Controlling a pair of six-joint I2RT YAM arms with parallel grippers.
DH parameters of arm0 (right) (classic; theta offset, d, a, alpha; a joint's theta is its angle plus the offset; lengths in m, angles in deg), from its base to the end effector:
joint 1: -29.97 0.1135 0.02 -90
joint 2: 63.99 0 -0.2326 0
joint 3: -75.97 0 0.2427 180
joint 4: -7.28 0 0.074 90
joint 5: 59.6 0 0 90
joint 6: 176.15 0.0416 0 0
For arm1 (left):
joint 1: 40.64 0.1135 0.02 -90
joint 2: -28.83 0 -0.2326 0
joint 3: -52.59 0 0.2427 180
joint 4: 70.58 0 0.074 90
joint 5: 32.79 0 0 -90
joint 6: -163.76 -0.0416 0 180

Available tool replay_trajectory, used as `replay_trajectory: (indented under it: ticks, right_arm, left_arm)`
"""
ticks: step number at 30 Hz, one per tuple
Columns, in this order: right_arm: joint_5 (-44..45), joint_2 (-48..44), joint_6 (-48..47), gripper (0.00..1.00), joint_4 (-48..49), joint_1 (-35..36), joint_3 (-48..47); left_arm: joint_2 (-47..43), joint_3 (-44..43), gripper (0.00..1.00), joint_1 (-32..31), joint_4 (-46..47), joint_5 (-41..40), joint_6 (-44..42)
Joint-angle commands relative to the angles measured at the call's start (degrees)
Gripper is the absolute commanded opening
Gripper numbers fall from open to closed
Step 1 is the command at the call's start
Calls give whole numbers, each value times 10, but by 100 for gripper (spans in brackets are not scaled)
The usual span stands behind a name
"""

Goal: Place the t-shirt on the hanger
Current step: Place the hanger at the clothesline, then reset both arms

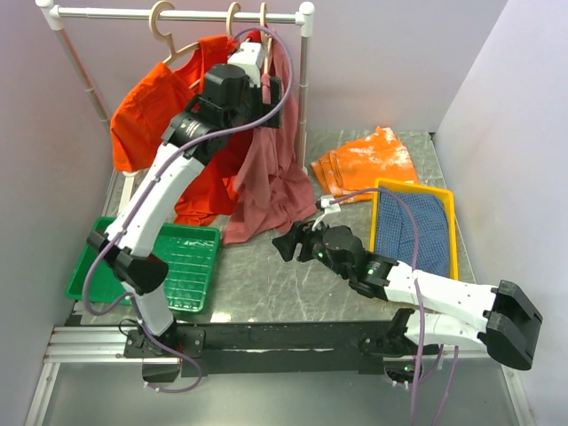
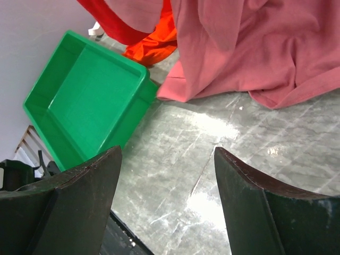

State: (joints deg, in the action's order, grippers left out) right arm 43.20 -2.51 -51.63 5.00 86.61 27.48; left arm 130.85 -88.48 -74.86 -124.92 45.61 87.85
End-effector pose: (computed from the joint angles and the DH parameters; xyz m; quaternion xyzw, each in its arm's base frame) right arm 0.1484 0.2087 0.2331 -0.0851 0.7881 0.3687 0.4854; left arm 0.3087 -0.1998 0.4636 0.0778 0.7894 -0.1737 0.5837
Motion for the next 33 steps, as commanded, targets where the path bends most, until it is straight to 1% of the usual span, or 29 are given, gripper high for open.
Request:
replay_trajectory:
  ticks: [1, 2, 3, 4, 5, 6, 7, 8, 9, 10, 11, 12, 13, 14, 15, 16, 17, 18, 19, 20, 21, 22, 24, 28, 31, 33]
  right_arm:
    - [28, -48, -12, 79, -14, 1, -21]
    - [35, -65, -14, 79, -18, 1, -21]
    - [54, -75, -13, 79, -31, 1, -22]
    - [65, -84, -12, 80, -38, 2, -25]
    - [72, -101, -14, 81, -42, 0, -25]
    - [85, -112, -16, 81, -50, 0, -25]
    - [93, -122, -18, 82, -54, 0, -27]
    - [103, -140, -22, 82, -59, 0, -27]
    - [114, -150, -23, 82, -68, 0, -27]
    - [121, -158, -27, 83, -71, 0, -29]
    - [127, -176, -28, 83, -76, 0, -29]
    - [137, -184, -28, 84, -85, 0, -29]
    - [141, -191, -29, 84, -90, 0, -28]
    - [146, -205, -30, 84, -95, 0, -28]
    - [155, -211, -29, 84, -108, 0, -27]
    - [167, -219, -26, 85, -113, -1, -23]
    - [175, -233, -24, 85, -115, 0, -19]
    - [182, -240, -24, 85, -117, 0, -14]
    - [188, -246, -20, 86, -117, 0, -5]
    - [200, -260, -15, 86, -117, 0, 0]
    - [203, -265, -12, 86, -128, 0, 5]
    - [207, -270, -10, 86, -127, 0, 18]
    - [213, -282, 2, 86, -133, -1, 30]
    - [211, -291, 18, 86, -145, 0, 43]
    - [218, -297, 23, 86, -156, -1, 48]
    - [222, -303, 23, 86, -161, 0, 49]
  left_arm:
    - [-107, 46, 98, -1, 39, 14, 10]
    - [-150, 68, 97, -1, 45, 23, 16]
    - [-172, 93, 97, -1, 51, 36, 20]
    - [-216, 148, 96, -1, 67, 50, 21]
    - [-239, 176, 96, -2, 72, 75, 30]
    - [-259, 202, 96, -2, 77, 82, 37]
    - [-302, 257, 96, -3, 84, 88, 46]
    - [-323, 288, 96, -4, 100, 104, 60]
    - [-346, 320, 96, -8, 109, 108, 68]
    - [-388, 381, 96, -16, 118, 105, 76]
    - [-409, 412, 96, -21, 136, 103, 94]
    - [-429, 472, 97, -27, 144, 100, 103]
    - [-464, 498, 96, -40, 148, 95, 112]
    - [-481, 526, 96, -49, 152, 88, 131]
    - [-496, 578, 96, -59, 160, 68, 142]
    - [-524, 605, 96, -86, 166, 57, 153]
    - [-538, 633, 97, -104, 173, 36, 181]
    - [-549, 689, 97, -124, 188, 17, 197]
    - [-572, 719, 96, -169, 202, -16, 213]
    - [-582, 749, 96, -192, 215, -32, 248]
    - [-589, 805, 96, -216, 231, -47, 264]
    - [-603, 831, 97, -256, 256, -81, 280]
    - [-610, 888, 97, -285, 274, -117, 320]
    - [-614, 921, 96, -295, 304, -136, 369]
    - [-607, 923, 96, -295, 298, -164, 383]
    - [-595, 918, 96, -295, 287, -178, 375]
